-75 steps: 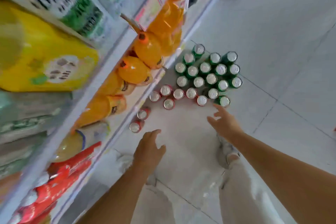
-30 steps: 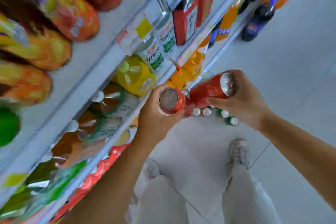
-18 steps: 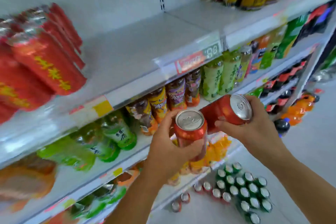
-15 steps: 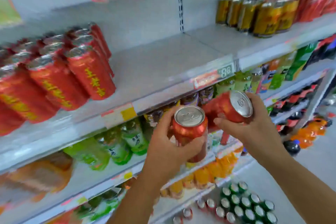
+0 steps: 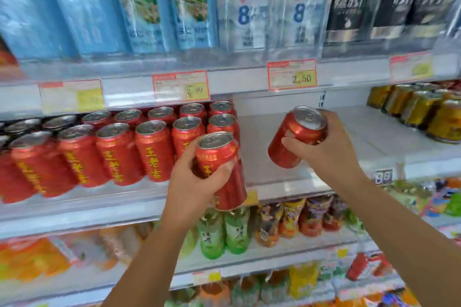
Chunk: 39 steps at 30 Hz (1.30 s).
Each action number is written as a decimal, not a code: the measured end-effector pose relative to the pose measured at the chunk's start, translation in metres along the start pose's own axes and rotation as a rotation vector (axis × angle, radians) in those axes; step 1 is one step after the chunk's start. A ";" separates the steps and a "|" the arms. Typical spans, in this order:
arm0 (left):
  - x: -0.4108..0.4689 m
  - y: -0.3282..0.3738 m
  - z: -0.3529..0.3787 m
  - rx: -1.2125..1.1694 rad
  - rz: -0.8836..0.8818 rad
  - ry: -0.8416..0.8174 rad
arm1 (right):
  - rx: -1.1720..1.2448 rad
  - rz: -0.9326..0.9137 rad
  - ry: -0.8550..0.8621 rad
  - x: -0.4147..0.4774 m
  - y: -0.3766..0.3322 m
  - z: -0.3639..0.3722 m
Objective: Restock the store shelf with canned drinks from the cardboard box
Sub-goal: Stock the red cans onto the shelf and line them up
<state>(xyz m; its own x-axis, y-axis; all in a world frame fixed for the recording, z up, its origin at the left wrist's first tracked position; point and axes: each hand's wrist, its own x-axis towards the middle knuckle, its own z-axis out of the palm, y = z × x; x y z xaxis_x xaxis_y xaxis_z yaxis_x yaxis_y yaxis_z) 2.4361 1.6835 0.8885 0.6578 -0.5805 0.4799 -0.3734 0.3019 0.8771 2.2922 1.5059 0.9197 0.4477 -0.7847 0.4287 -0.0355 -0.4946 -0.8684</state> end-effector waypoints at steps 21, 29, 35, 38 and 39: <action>0.007 -0.034 0.007 0.082 0.051 0.158 | -0.202 0.041 -0.502 0.082 0.050 0.050; 0.003 -0.040 0.006 0.093 0.091 0.155 | -0.217 0.040 -0.403 0.140 0.064 0.100; 0.005 -0.042 0.003 0.092 0.091 0.137 | -0.179 0.062 -0.334 0.174 0.076 0.128; 0.006 -0.042 0.003 0.105 0.084 0.127 | -0.167 0.081 -0.314 0.184 0.080 0.136; 0.006 -0.041 0.002 0.105 0.083 0.125 | -0.155 0.085 -0.305 0.186 0.081 0.138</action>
<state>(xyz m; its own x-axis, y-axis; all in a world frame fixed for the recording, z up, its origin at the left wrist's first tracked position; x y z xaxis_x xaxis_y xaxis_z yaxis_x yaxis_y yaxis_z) 2.4542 1.6655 0.8553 0.6956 -0.4560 0.5552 -0.4920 0.2608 0.8306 2.4957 1.3719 0.8948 0.6829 -0.6894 0.2416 -0.2087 -0.5011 -0.8398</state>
